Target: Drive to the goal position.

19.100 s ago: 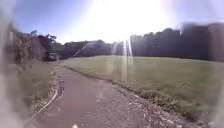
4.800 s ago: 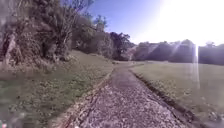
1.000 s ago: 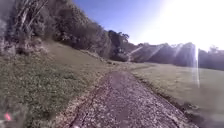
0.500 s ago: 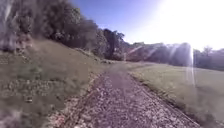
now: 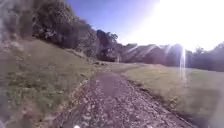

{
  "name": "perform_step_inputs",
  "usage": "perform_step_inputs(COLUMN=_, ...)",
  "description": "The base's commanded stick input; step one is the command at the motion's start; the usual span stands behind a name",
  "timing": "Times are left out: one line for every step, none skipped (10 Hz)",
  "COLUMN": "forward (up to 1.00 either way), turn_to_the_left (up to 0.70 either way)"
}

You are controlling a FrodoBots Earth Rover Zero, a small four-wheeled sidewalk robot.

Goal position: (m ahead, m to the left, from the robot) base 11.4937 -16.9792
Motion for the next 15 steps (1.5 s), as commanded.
perform_step_inputs(forward=1.0, turn_to_the_left=-0.17)
perform_step_inputs(forward=1.0, turn_to_the_left=0.0)
perform_step_inputs(forward=1.0, turn_to_the_left=0.0)
perform_step_inputs(forward=1.0, turn_to_the_left=0.0)
perform_step_inputs(forward=1.0, turn_to_the_left=0.0)
perform_step_inputs(forward=1.0, turn_to_the_left=0.0)
perform_step_inputs(forward=1.0, turn_to_the_left=0.0)
perform_step_inputs(forward=1.0, turn_to_the_left=0.0)
perform_step_inputs(forward=1.0, turn_to_the_left=0.0)
perform_step_inputs(forward=1.0, turn_to_the_left=0.0)
perform_step_inputs(forward=1.0, turn_to_the_left=0.0)
perform_step_inputs(forward=1.0, turn_to_the_left=0.0)
perform_step_inputs(forward=1.0, turn_to_the_left=0.0)
perform_step_inputs(forward=1.0, turn_to_the_left=0.0)
perform_step_inputs(forward=1.0, turn_to_the_left=0.0)
